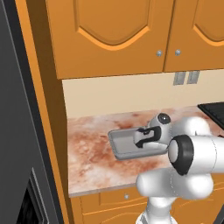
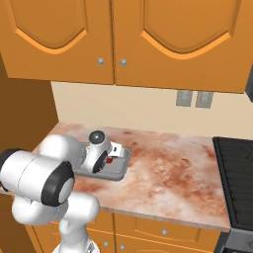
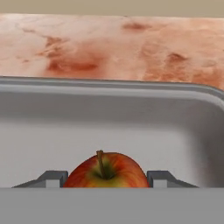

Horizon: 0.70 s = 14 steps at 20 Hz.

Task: Pick the apple and pear from the fridge and place them inside the tupperware on the counter.

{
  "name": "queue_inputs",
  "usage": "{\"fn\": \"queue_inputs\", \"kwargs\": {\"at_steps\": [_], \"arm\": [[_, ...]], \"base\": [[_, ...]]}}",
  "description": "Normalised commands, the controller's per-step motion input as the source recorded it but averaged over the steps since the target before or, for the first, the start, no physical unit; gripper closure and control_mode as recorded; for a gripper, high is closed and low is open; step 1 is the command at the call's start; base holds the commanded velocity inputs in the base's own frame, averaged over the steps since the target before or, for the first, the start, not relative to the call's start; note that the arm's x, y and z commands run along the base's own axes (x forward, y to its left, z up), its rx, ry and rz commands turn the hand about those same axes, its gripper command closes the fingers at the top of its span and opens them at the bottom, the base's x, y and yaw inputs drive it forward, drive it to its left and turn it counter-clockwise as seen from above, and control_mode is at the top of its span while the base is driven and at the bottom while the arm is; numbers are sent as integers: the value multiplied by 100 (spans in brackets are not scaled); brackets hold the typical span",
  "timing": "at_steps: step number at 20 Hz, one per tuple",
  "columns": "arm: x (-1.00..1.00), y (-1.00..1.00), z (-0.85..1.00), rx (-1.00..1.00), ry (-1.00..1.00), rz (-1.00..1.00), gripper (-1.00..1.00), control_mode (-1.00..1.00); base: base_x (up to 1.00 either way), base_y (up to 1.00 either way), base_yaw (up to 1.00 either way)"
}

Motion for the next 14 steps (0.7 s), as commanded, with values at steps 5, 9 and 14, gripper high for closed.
{"fn": "queue_inputs", "kwargs": {"at_steps": [5, 9, 14], "arm": [[33, 0, -34, 0, 0, 0, -100, -100], [15, 0, -22, 0, 0, 0, -100, -100], [-28, -2, 8, 0, 0, 0, -100, -100]], "base": [[0, 0, 0], [0, 0, 0], [0, 0, 0]]}}
